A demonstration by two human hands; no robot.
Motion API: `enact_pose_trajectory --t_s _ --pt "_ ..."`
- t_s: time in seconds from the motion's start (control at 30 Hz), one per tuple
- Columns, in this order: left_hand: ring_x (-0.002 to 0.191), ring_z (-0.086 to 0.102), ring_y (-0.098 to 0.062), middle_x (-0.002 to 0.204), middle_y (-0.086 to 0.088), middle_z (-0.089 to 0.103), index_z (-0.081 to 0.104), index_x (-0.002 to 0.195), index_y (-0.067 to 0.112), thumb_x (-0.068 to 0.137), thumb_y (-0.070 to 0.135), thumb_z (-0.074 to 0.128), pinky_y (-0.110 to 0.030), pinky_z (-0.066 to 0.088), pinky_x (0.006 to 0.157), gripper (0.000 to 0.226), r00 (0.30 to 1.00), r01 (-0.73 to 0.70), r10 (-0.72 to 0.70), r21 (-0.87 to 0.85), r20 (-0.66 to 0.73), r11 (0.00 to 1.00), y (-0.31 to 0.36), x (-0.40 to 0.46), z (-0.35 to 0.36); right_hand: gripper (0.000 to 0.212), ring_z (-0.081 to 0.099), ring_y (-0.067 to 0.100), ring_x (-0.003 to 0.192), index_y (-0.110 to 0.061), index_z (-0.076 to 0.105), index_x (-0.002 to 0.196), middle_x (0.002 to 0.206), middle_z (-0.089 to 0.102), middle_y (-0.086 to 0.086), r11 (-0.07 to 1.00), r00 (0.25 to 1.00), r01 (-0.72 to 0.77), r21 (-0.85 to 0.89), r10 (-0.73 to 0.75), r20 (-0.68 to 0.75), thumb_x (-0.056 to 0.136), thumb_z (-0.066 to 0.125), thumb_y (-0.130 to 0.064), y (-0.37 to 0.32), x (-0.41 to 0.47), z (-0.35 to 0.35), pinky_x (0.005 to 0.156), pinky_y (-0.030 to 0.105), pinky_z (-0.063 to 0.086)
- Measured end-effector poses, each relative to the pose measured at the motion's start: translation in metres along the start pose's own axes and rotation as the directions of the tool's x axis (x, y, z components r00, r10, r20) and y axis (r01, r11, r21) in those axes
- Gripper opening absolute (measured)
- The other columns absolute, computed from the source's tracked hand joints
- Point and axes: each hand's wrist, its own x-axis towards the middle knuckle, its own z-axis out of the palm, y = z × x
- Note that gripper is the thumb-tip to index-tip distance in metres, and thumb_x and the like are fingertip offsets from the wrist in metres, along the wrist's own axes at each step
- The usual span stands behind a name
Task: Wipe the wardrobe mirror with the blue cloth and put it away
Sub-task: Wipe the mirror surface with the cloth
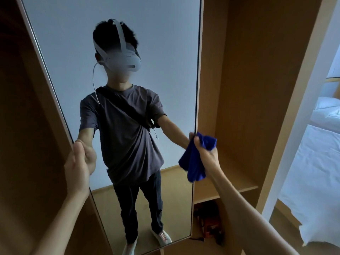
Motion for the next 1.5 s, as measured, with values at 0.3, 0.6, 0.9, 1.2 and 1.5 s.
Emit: enact_pose_trajectory --t_s 0.3,0.6,0.9,1.2,1.5 --pt "0.110 0.052 -0.010 0.116 0.010 0.060 0.055 0.129 0.019 0.097 0.060 0.033 -0.026 0.038 0.090 0.056 0.999 -0.032 0.032 -0.014 0.001 0.999 0.026 -0.006 0.004 0.027 0.073 0.027 0.090 -0.015 0.066 0.107 0.092 0.075 0.003 0.999 1.000 0.003 -0.052 -0.002 0.024 0.086 0.081 -0.020 0.016 -0.004 -0.011 0.070 0.028 0.056" --pt "0.128 0.045 -0.049 0.131 -0.038 0.047 0.041 0.128 -0.008 0.089 0.076 0.032 -0.060 0.031 0.110 0.094 0.985 -0.161 0.162 -0.016 0.057 0.987 0.107 0.074 0.000 0.020 0.072 -0.001 0.073 -0.026 0.067 0.090 0.078 0.076 -0.015 0.936 0.941 0.330 0.124 -0.336 0.034 0.082 0.083 -0.033 -0.177 0.035 0.036 0.061 0.013 0.054" --pt "0.122 0.053 -0.013 0.128 -0.001 0.057 0.055 0.122 0.018 0.089 0.072 0.039 -0.037 0.039 0.105 0.065 0.990 -0.140 0.139 -0.197 -0.020 0.970 0.124 0.084 0.010 0.025 0.075 0.024 0.091 -0.014 0.072 0.104 0.089 0.079 0.000 0.991 0.989 0.131 0.009 -0.132 0.061 0.083 0.084 -0.020 -0.071 0.021 0.005 0.064 0.022 0.056" --pt "0.128 0.048 -0.021 0.140 -0.010 0.052 0.050 0.137 0.014 0.095 0.068 0.031 -0.045 0.038 0.108 0.072 0.983 -0.185 0.183 -0.118 -0.029 0.976 0.147 0.100 0.013 0.035 0.073 0.017 0.086 -0.012 0.072 0.099 0.093 0.078 0.003 0.925 0.927 0.372 0.082 -0.374 0.018 0.077 0.088 -0.034 -0.209 0.043 0.042 0.066 0.021 0.059" --pt "0.101 0.058 -0.013 0.109 -0.004 0.062 0.058 0.114 0.012 0.097 0.064 0.032 -0.029 0.042 0.083 0.061 0.989 -0.134 0.140 -0.131 0.039 0.982 0.151 0.096 0.009 0.037 0.073 0.019 0.084 -0.011 0.070 0.098 0.094 0.077 0.007 0.921 0.923 0.384 0.063 -0.385 -0.002 0.076 0.088 -0.036 -0.217 0.044 0.047 0.065 0.021 0.058"
